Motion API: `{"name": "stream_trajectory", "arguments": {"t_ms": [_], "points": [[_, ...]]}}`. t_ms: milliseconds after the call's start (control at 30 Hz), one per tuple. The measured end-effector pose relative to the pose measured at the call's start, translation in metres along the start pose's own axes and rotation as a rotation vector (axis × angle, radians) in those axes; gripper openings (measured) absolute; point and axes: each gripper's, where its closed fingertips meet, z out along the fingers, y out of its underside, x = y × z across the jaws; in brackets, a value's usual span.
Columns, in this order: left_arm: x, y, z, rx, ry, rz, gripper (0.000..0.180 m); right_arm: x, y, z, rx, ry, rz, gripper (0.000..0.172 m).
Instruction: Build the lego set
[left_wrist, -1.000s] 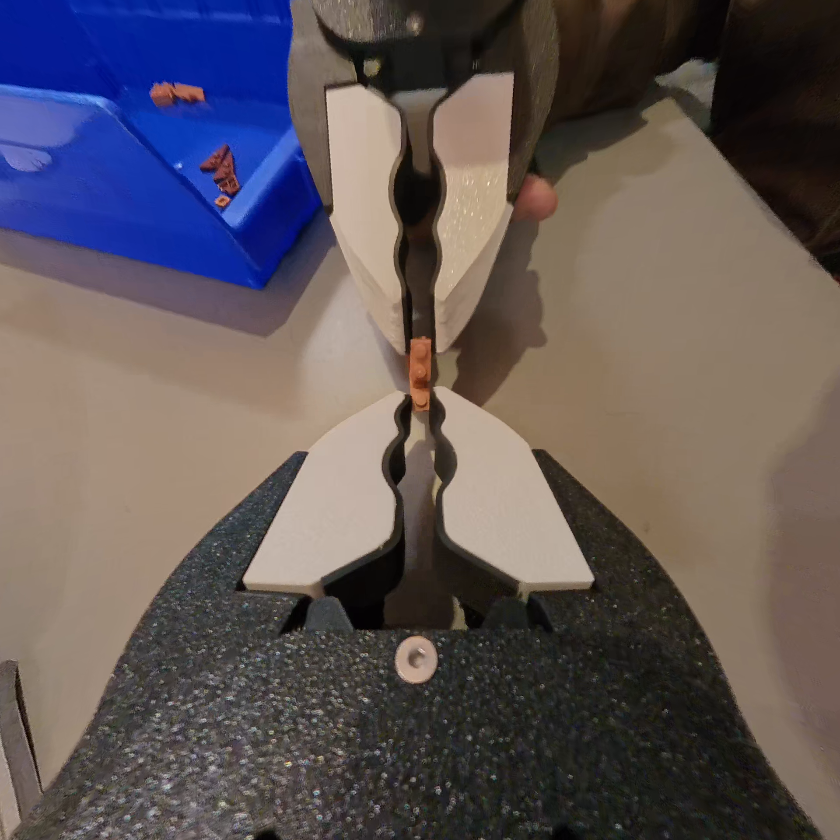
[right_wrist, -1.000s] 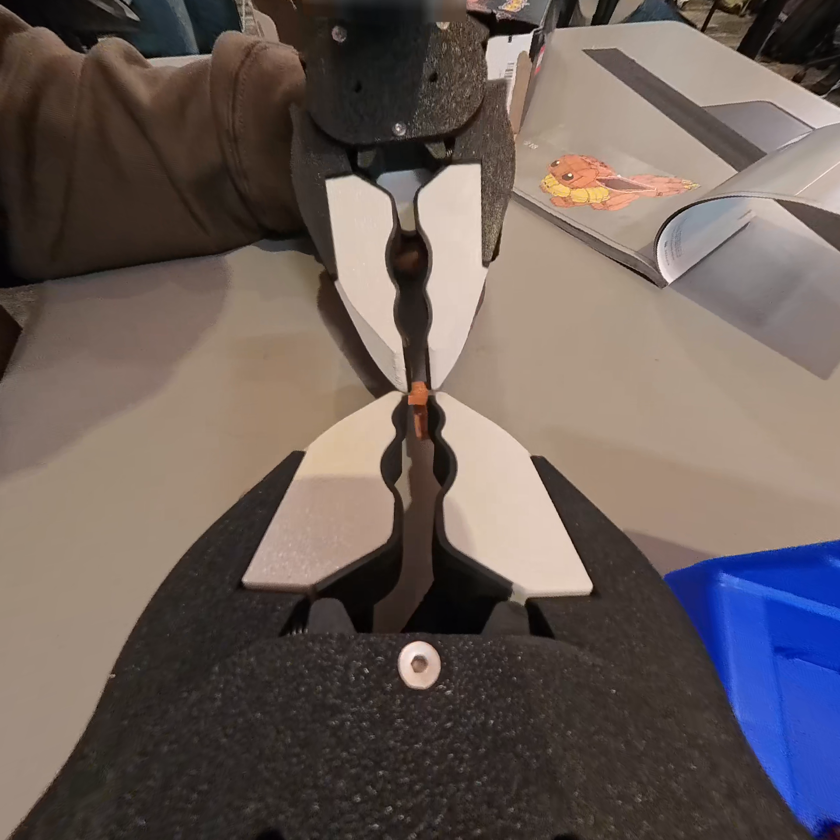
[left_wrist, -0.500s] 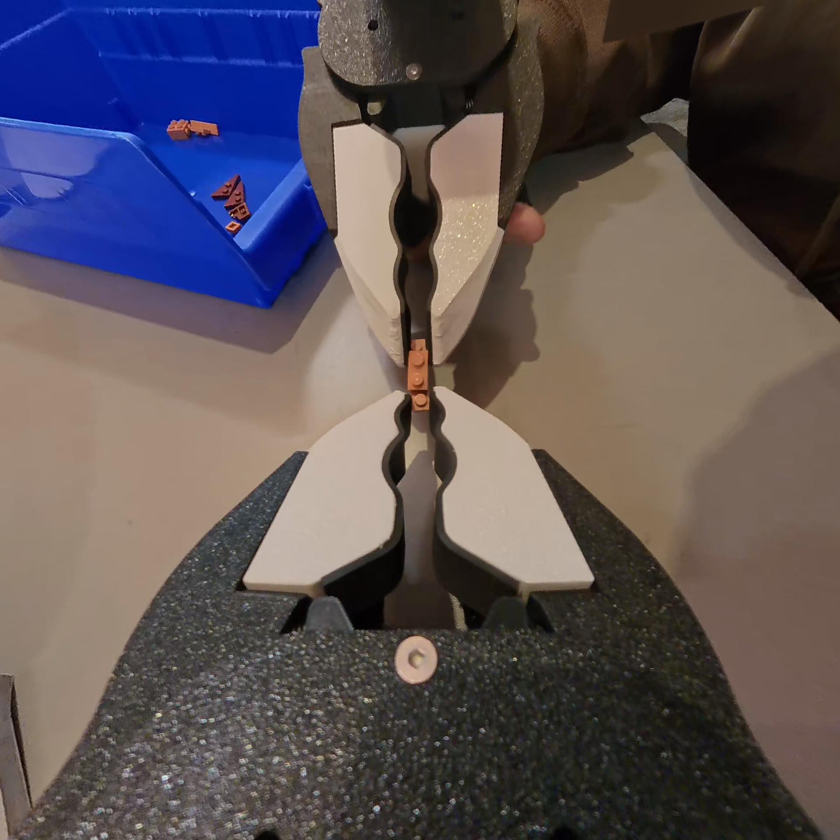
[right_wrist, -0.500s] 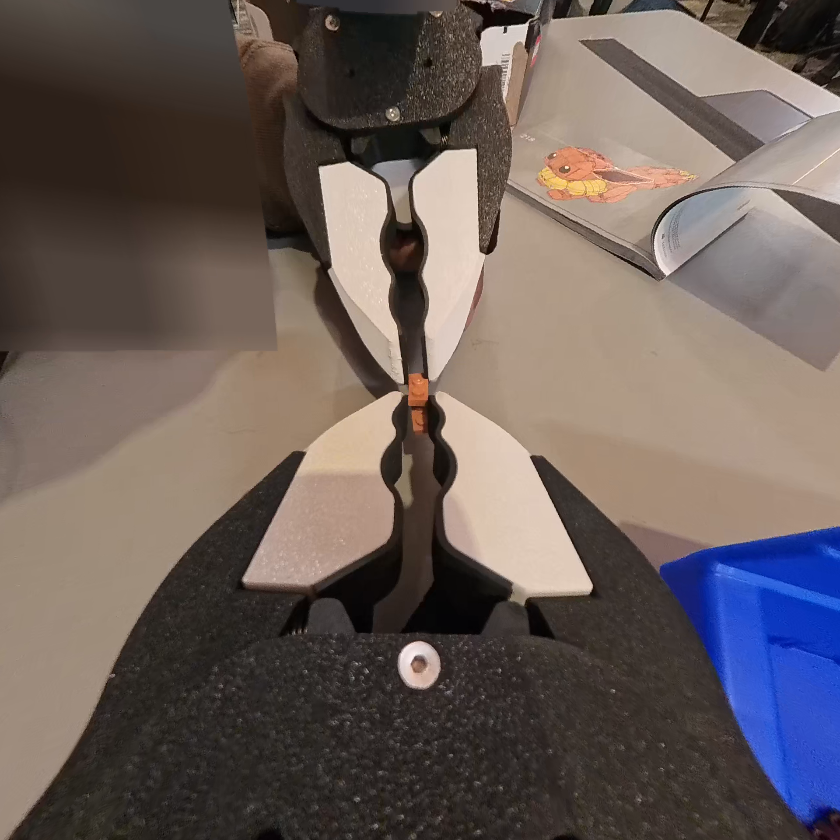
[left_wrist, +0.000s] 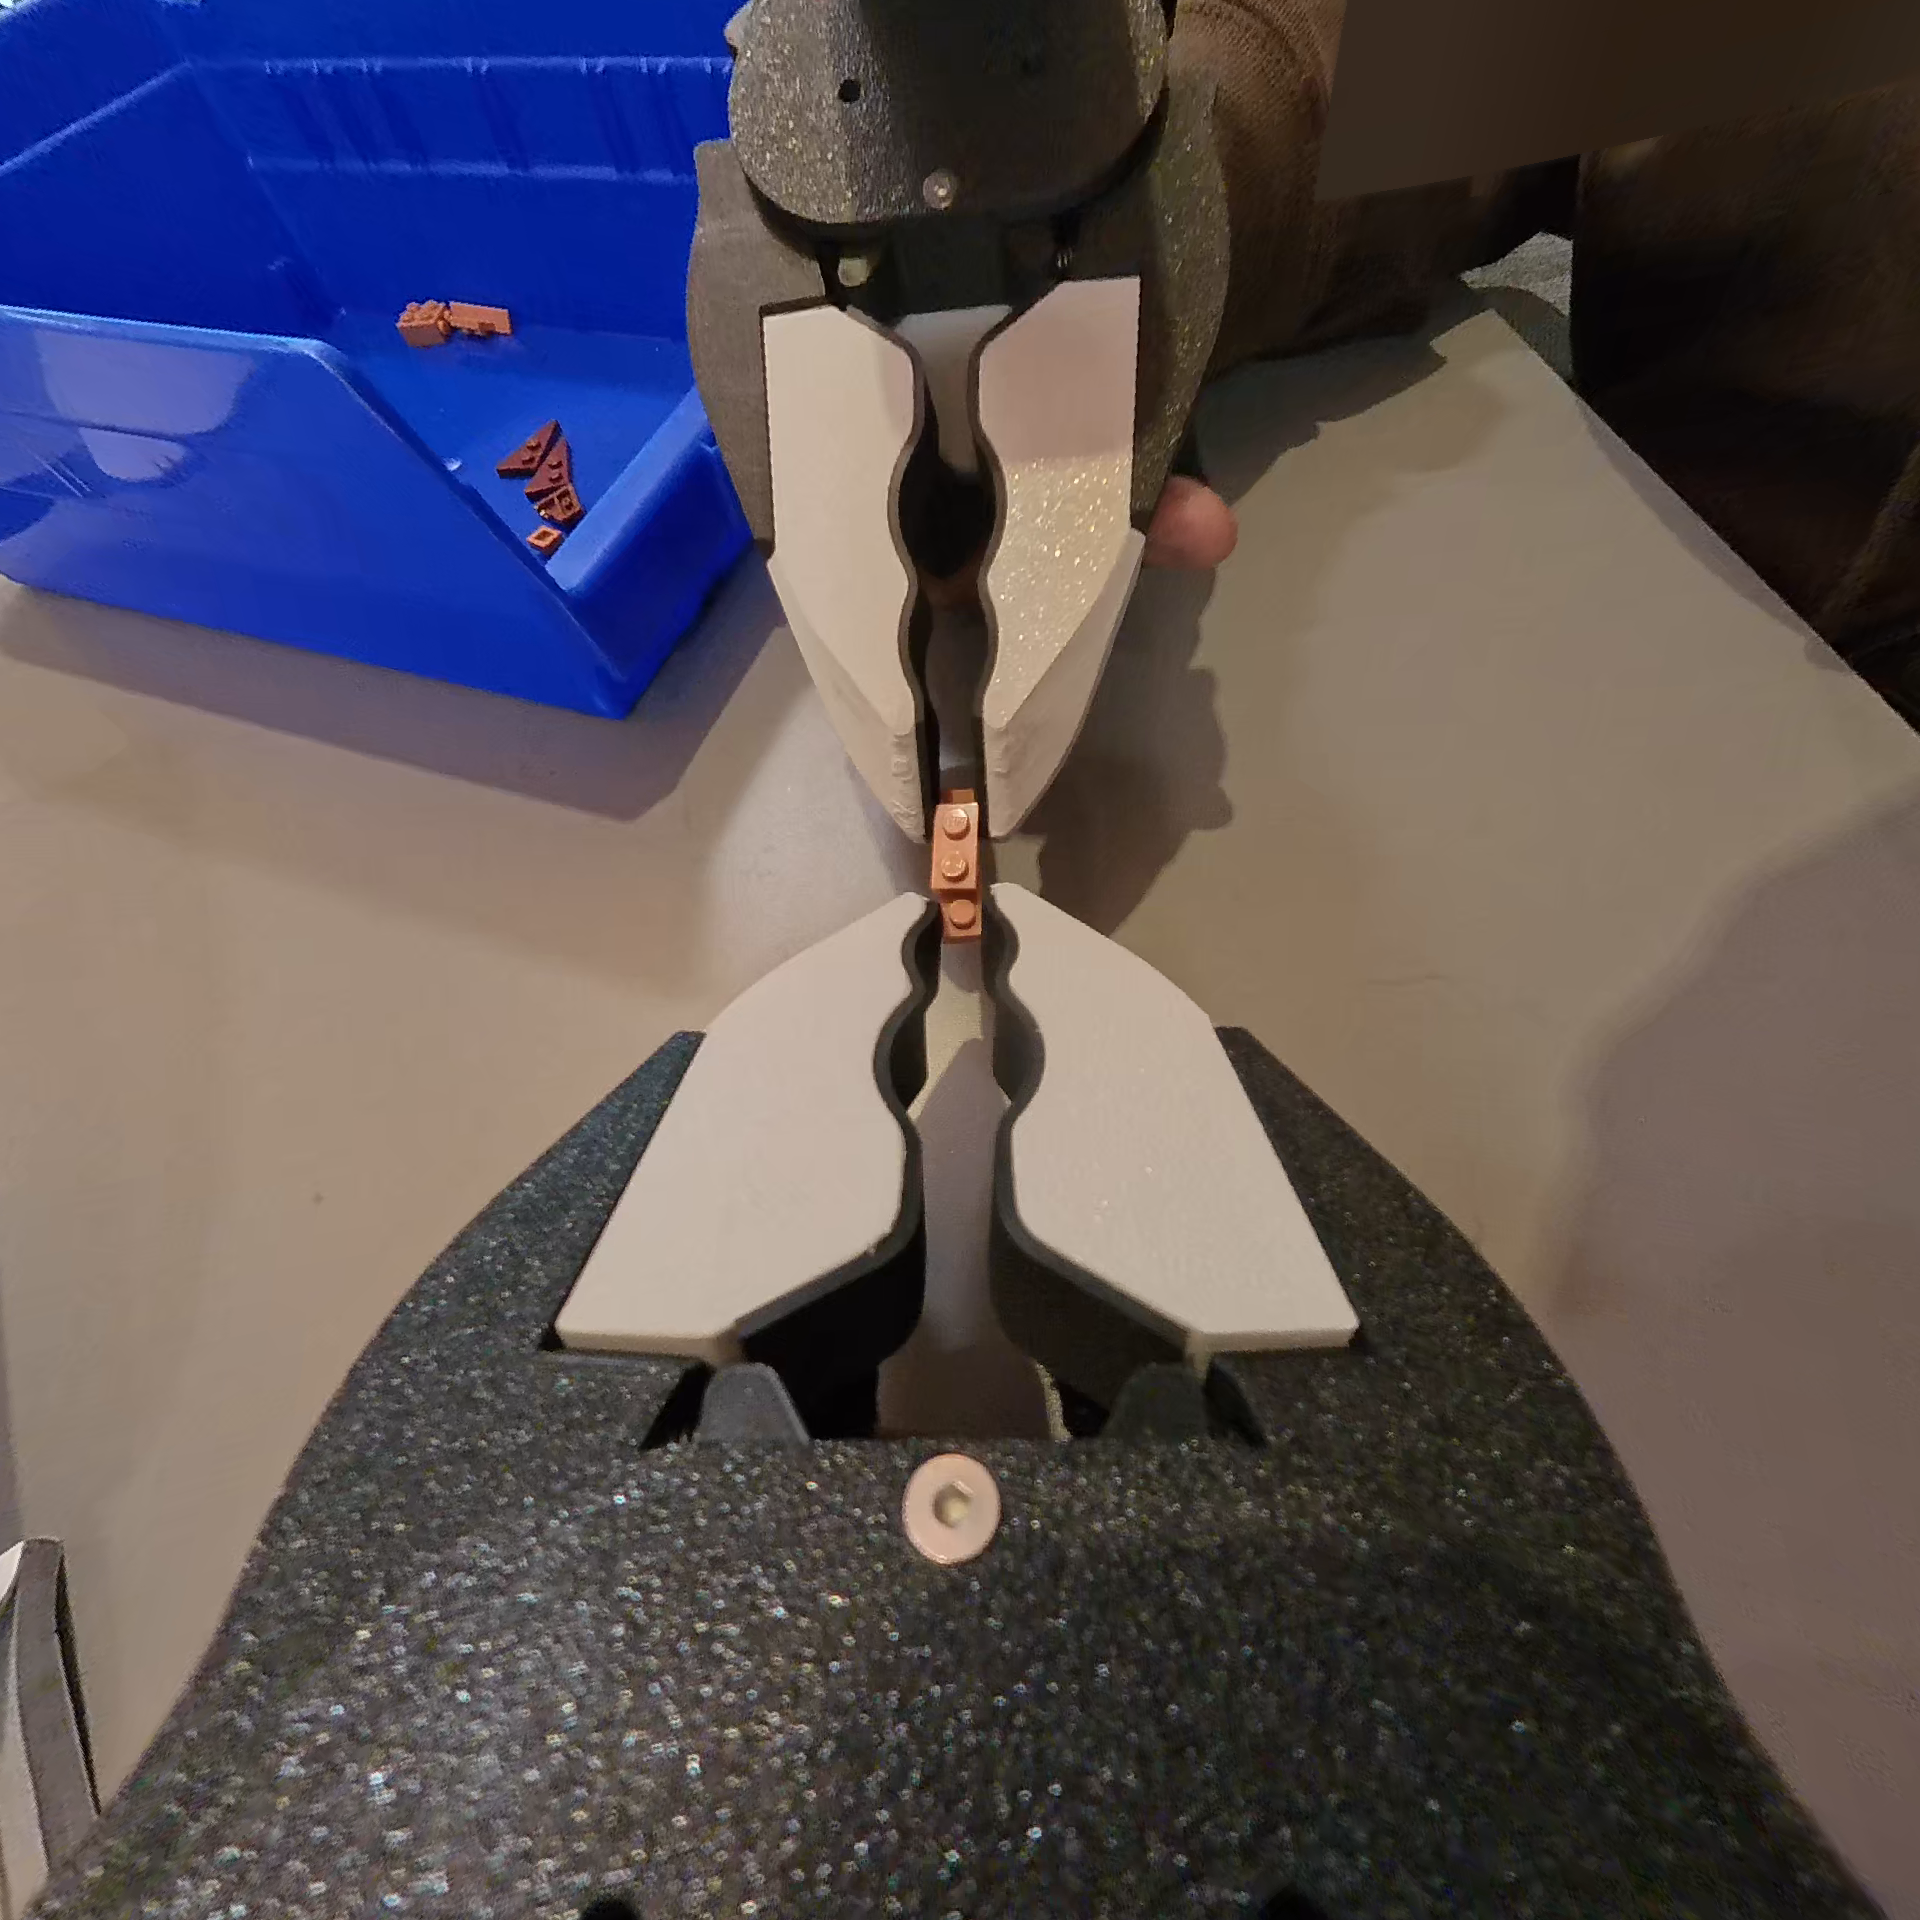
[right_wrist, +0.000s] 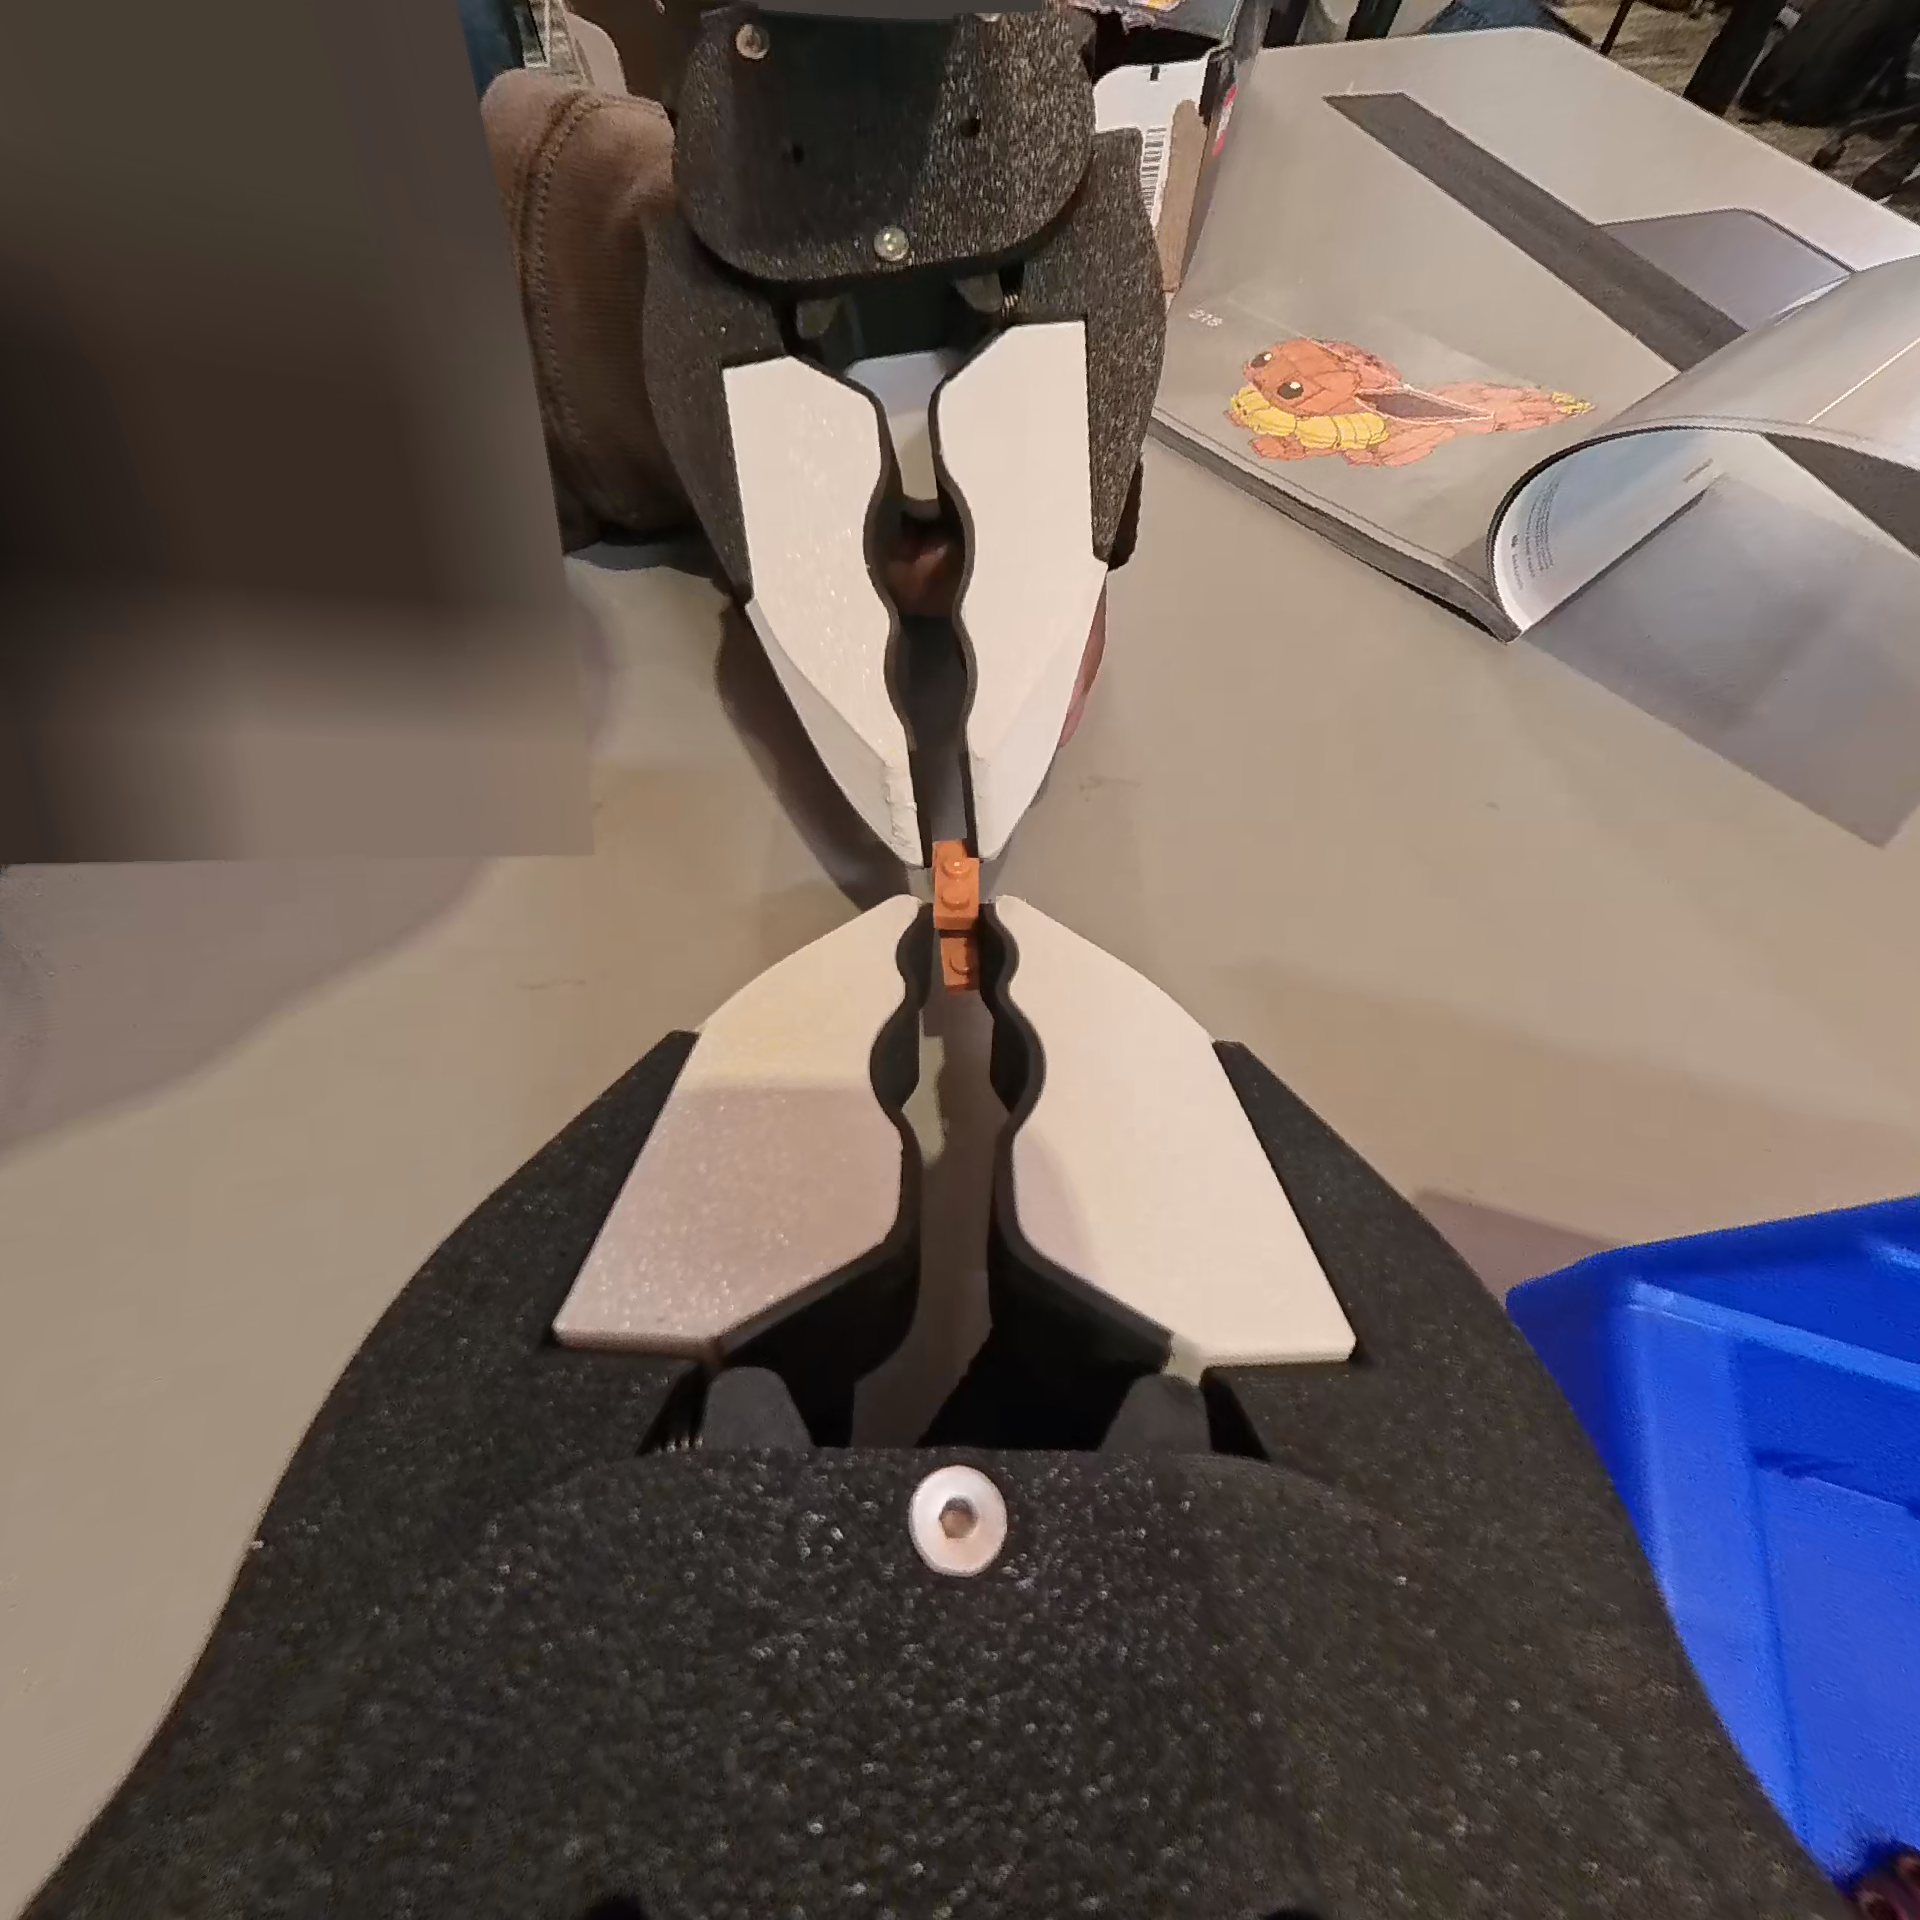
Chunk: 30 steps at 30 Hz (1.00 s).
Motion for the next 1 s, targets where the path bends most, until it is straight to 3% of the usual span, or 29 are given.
{"name": "stream_trajectory", "arguments": {"t_ms": [667, 1000], "points": [[-0.0003, -0.0006, -0.0008, 0.015, 0.004, -0.006, 0.007, -0.0001, -0.0019, -0.0001, 0.005, 0.007, -0.004, 0.009], [-0.0024, -0.0016, -0.0039, 0.027, 0.002, -0.033, 0.007, -0.0015, -0.0068, -0.0004, 0.031, 0.044, -0.07, 0.023]]}}
